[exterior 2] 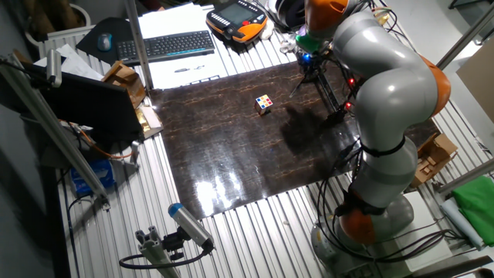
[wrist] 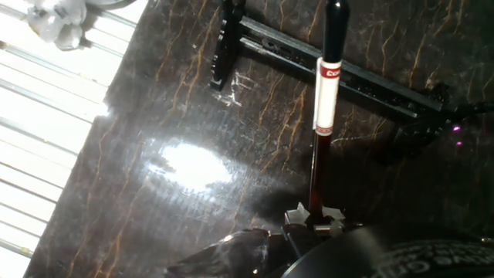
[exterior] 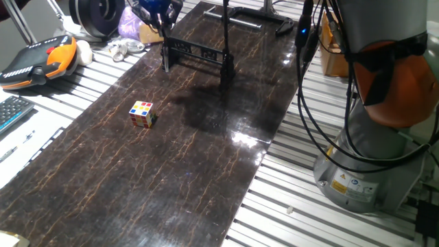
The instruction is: Place the brush on the pen rack
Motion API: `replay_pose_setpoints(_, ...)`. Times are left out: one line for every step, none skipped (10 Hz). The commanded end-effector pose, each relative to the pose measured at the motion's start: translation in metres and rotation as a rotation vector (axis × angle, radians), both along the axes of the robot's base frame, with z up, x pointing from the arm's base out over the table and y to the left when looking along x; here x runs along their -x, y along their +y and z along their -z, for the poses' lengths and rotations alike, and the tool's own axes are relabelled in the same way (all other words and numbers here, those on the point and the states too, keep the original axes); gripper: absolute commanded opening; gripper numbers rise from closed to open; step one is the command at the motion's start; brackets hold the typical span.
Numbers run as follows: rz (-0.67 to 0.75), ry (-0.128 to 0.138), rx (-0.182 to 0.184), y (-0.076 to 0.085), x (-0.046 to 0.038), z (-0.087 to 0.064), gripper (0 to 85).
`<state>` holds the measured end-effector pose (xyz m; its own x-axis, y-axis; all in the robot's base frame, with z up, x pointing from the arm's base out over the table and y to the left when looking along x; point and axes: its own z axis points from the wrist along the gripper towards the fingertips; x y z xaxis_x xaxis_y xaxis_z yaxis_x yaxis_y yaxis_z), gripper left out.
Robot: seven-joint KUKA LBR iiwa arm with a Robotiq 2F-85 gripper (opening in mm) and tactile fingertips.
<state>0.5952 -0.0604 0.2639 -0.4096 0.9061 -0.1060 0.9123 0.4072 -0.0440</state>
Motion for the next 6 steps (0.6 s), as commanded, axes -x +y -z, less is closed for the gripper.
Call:
replay_pose_setpoints(0.0,0.0,-0.003,0.0005,-0.0002,0.0002,0.7)
replay_pose_setpoints(0.004,0.001,-0.006,0.0025,-0.0003,-0.0001,0.7)
replay_pose_setpoints(0.008,0.003,-0.006,0.0042,-0.0002,-0.0007,0.7)
replay_pose_setpoints(0.017,-0.001,-0.02,0.0042,-0.0002,-0.0007,0.7)
replay_pose_setpoints(0.032,-0.004,-0.021,0.0042,-0.0002,-0.0007,0.7)
replay_pose_setpoints(0.042,-0.013,-0.014,0.0042,-0.0002,-0.0007,0.7)
